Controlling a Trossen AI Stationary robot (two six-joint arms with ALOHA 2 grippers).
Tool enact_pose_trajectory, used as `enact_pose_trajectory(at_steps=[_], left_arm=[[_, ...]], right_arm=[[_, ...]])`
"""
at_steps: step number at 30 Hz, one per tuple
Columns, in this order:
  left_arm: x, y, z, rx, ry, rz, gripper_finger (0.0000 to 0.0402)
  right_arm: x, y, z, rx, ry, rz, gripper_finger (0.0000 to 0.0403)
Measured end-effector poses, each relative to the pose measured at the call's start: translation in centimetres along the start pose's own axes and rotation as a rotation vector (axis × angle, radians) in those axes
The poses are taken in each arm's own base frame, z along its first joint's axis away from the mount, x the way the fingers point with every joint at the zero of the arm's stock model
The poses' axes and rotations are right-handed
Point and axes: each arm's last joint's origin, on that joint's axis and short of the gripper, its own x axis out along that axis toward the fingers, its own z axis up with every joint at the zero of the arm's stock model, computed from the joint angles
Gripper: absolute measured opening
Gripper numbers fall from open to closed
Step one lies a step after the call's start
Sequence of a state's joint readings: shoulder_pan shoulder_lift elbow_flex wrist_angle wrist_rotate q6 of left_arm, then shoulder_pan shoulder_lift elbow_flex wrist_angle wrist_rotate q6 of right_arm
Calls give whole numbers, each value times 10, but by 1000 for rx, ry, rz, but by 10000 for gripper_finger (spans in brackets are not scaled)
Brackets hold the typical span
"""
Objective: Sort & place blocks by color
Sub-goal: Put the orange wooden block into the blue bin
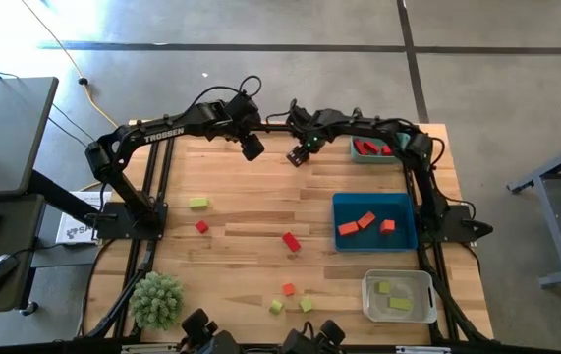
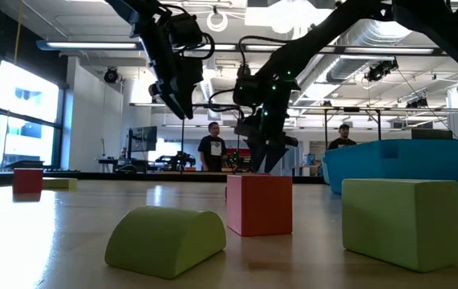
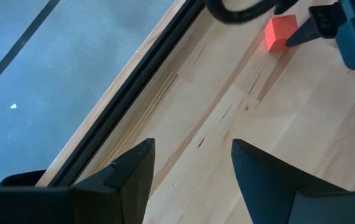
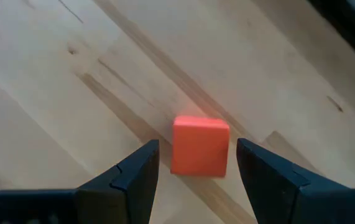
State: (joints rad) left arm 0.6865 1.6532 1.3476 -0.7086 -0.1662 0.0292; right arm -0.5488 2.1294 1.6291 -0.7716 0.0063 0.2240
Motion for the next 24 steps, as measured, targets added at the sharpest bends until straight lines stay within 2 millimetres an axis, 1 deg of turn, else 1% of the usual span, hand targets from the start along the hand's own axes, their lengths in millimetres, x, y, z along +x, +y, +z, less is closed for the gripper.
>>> enact_pose_trajectory(at_steps=[5, 10, 13, 17, 18, 24], left_arm=[[0, -1, 0, -19, -2, -1, 202], [0, -1, 0, -24, -3, -7, 202], [0, -2, 0, -19, -3, -9, 202], [0, -2, 0, 11, -4, -11, 202], [0, -2, 0, 13, -3, -12, 202], [0, -3, -1, 15, 6, -12, 202]], right_arm=[[11, 0, -2, -2, 31, -7, 202], [14, 0, -3, 0, 35, -13, 196], [14, 1, -2, 15, 26, -14, 172], [14, 1, -3, 26, 33, -2, 113], [13, 1, -3, 26, 38, -1, 105], [9, 4, -11, 40, 110, -17, 105]])
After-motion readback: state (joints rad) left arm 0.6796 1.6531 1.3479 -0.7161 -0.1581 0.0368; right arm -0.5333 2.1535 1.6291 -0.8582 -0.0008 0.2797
